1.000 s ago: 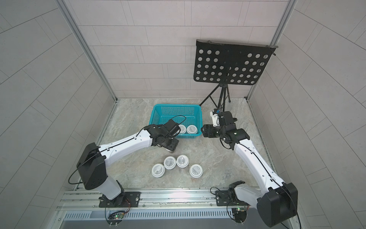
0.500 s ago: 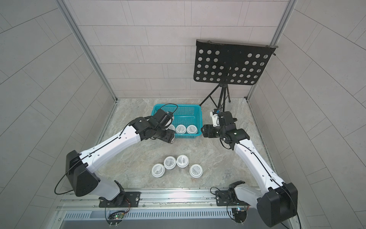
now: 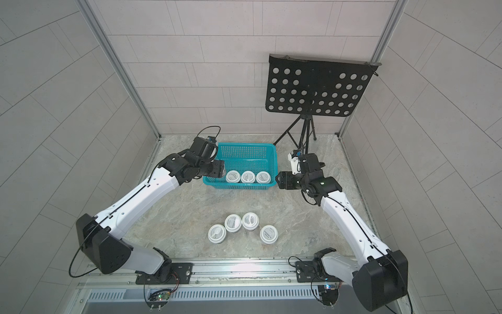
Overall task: Put the yogurt in the basket
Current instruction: Place the yogurt in the basket.
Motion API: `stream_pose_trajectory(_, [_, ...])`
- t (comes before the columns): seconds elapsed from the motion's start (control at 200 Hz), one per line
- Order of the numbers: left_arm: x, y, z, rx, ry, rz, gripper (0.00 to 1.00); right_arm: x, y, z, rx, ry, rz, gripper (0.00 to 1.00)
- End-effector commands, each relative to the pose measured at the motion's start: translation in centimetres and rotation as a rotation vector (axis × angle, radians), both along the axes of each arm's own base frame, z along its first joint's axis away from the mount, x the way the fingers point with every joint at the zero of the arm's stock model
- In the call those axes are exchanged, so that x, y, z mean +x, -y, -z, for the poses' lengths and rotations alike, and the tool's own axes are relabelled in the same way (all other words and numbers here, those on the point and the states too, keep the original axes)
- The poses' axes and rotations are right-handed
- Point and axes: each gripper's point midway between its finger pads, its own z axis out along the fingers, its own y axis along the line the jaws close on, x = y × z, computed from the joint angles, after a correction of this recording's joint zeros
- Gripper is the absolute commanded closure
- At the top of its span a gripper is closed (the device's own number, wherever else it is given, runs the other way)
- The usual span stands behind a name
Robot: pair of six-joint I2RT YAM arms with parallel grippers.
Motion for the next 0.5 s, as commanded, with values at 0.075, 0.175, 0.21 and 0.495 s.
stream_pose_trajectory(0.075, [2.5, -0.7, 0.5, 0.056, 0.029, -0.07, 0.28, -0.1, 0.1, 0.4, 0.006, -0.007, 0.006, 0.19])
stream_pose_trajectory(0.175, [3.3, -0.8, 1.0, 0.078, 0.021, -0.086, 0.28, -0.1, 0.0, 0.3, 0.008, -0.006, 0.006, 0.19])
stream_pose_trajectory(0.21, [3.6, -0.9, 1.2, 0.09, 0.019, -0.094, 0.28, -0.1, 0.0, 0.4, 0.007, -0.007, 0.005, 0.19])
stream_pose_trajectory(0.495, [4.7, -1.5, 3.7, 0.134, -0.046, -0.119, 0.28, -0.1, 0.0, 0.3, 0.004, -0.004, 0.001, 0.19])
